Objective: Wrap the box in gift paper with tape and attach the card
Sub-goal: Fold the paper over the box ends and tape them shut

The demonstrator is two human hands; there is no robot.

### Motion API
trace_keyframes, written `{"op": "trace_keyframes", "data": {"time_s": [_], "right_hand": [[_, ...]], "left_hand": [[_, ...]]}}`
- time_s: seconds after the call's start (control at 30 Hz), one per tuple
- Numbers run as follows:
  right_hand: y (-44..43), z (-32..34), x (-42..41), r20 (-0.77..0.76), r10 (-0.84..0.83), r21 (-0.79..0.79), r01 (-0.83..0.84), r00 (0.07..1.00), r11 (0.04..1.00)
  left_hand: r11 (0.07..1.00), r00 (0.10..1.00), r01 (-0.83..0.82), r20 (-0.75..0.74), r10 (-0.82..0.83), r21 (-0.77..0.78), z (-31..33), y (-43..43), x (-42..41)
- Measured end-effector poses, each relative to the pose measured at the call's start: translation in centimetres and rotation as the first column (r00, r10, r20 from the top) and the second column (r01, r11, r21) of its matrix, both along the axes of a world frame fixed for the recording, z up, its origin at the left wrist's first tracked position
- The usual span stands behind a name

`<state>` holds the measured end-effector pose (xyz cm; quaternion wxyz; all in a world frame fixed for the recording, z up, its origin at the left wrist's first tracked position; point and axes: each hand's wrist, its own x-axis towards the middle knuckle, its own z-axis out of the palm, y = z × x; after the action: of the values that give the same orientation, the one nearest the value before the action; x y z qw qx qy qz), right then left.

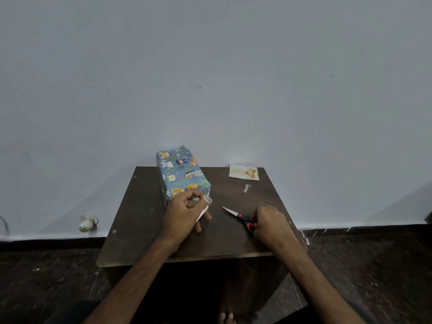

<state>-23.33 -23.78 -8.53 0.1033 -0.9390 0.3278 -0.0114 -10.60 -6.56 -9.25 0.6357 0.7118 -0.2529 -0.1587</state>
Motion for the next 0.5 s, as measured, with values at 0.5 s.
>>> {"op": "trace_keyframes", "data": {"time_s": [0.5], "right_hand": [[-2.0, 3.4, -3.0, 0.161, 0.143, 0.805, -0.214, 0.977, 0.553]], "left_hand": [[1.000, 1.000, 0.001, 0.007, 0.000, -0.028, -0.3, 0.0, 0.5]]}}
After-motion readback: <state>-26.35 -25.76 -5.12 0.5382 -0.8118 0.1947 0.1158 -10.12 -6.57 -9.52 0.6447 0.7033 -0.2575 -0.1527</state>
